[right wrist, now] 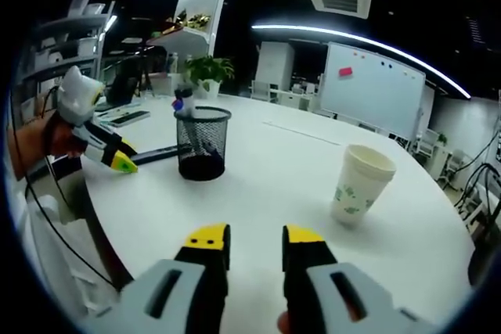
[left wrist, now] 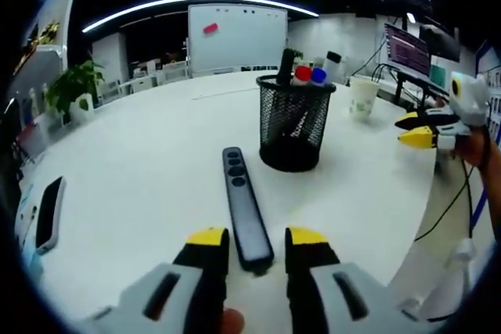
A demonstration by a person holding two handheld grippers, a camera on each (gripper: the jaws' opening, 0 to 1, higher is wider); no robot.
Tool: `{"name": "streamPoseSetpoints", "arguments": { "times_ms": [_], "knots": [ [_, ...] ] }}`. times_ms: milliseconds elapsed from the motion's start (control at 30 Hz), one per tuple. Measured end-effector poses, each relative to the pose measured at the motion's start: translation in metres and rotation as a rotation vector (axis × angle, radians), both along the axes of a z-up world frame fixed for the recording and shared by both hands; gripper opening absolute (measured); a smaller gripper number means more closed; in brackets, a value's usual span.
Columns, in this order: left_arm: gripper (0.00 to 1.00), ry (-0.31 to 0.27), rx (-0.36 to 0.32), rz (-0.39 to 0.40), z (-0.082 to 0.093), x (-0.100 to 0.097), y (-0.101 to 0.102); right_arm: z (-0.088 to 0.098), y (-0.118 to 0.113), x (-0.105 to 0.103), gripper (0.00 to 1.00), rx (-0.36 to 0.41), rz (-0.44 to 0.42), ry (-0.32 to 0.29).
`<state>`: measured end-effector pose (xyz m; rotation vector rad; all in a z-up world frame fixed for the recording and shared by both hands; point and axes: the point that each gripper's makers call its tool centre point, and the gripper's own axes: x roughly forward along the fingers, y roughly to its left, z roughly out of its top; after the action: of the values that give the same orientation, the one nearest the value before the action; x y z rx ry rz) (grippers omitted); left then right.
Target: Place the scattered laser pointers and whiteboard markers into the pen holder and stack the scattered paper cups together
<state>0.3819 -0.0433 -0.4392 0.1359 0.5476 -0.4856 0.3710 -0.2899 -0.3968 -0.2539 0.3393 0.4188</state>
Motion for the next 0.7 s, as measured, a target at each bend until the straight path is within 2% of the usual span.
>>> {"name": "streamPoseSetpoints", "arguments": {
  "times_ms": [333,467,700],
  "knots": [
    [0.29,-0.022,0.002,0.008,0.0005,-0.0009,-0.0037,0.0011,-0.0015,0.001,0.27,-0.002,-0.008,-0.006],
    [0.23,-0.05,-0.009,0.023,0.0002,-0.0023,-0.0046,0.0055,-0.0024,0.0014,0.26,0.006,-0.01,-0.021],
    [0.22,-0.059,-0.012,0.033,0.001,-0.0012,-0.0049,0.0073,0.002,0.0014,0.26,-0.003,0.008,-0.035]
  ]
}}
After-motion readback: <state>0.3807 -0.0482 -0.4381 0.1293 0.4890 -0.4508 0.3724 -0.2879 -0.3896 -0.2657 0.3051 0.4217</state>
